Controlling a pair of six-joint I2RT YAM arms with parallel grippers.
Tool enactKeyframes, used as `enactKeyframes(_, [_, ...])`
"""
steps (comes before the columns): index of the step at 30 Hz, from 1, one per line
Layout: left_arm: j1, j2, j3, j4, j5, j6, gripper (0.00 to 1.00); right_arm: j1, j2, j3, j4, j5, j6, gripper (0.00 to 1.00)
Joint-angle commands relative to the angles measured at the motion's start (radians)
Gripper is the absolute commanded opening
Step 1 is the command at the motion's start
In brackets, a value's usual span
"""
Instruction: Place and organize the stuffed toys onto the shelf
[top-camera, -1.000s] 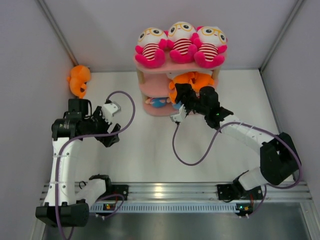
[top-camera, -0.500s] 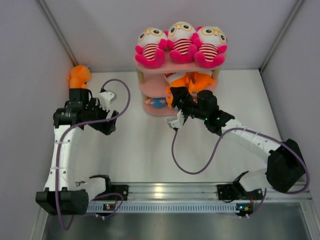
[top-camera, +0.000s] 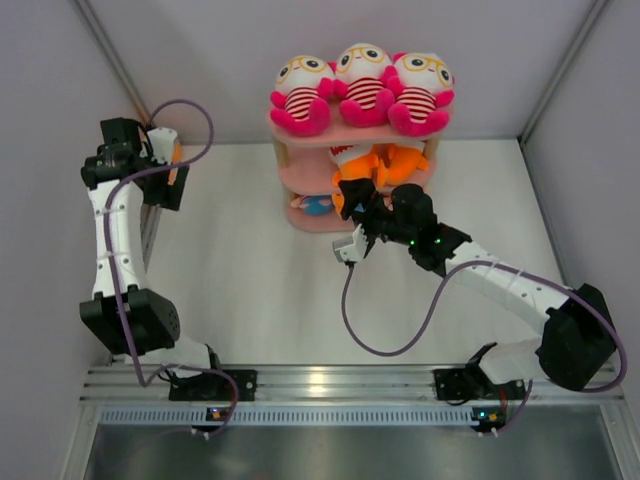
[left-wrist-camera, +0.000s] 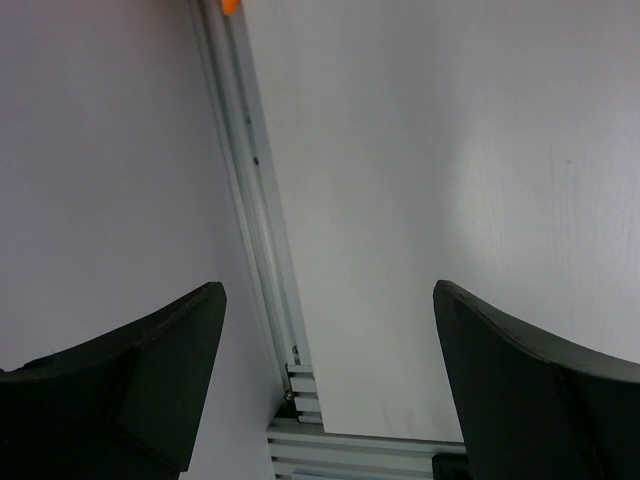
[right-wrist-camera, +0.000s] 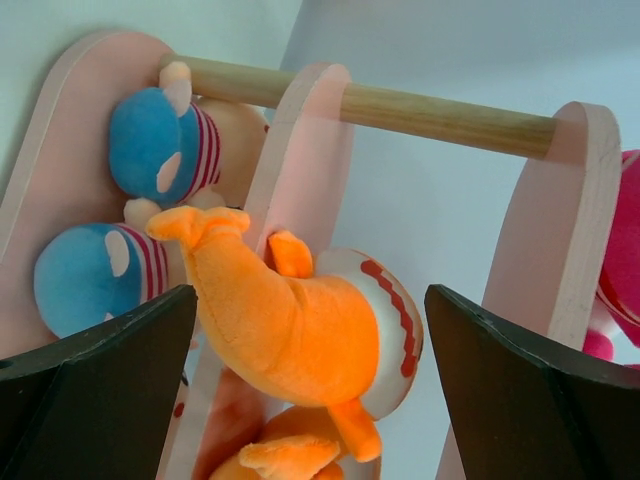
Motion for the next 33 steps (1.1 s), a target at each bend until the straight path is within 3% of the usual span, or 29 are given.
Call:
enactKeyframes(1, [0.081, 0.085, 0.128, 0.034, -0.038, -0.005, 0.9, 0.008, -0.068, 0.065, -0.013, -0.057, 0.049, 0.97])
enactKeyframes(11, [0.104, 0.387, 0.317, 0.112, -0.085, -0.086, 0.87, 0.019, -0.163, 0.132, -0.091, -0.158, 0.189, 0.99])
enactKeyframes(15, [0.158, 0.59, 0.461, 0.12, 0.035, -0.183, 0.86, 0.024, -0.194, 0.141, -0.044, -0.179, 0.27, 0.99])
enactKeyframes(21, [0.172, 0.795, 0.604, 0.149, 0.03, -0.237, 0.83, 0.044, -0.232, 0.143, -0.042, -0.181, 0.342, 0.99])
enactKeyframes(26, [0.158, 0.858, 0.604, 0.239, 0.001, -0.26, 0.84, 0.09, -0.238, 0.154, -0.042, -0.098, 0.367, 1.0])
enactKeyframes(33, [0.158, 0.958, 0.622, 0.402, -0.153, -0.304, 0.86, 0.159, -0.215, 0.154, -0.021, 0.046, 0.365, 0.99])
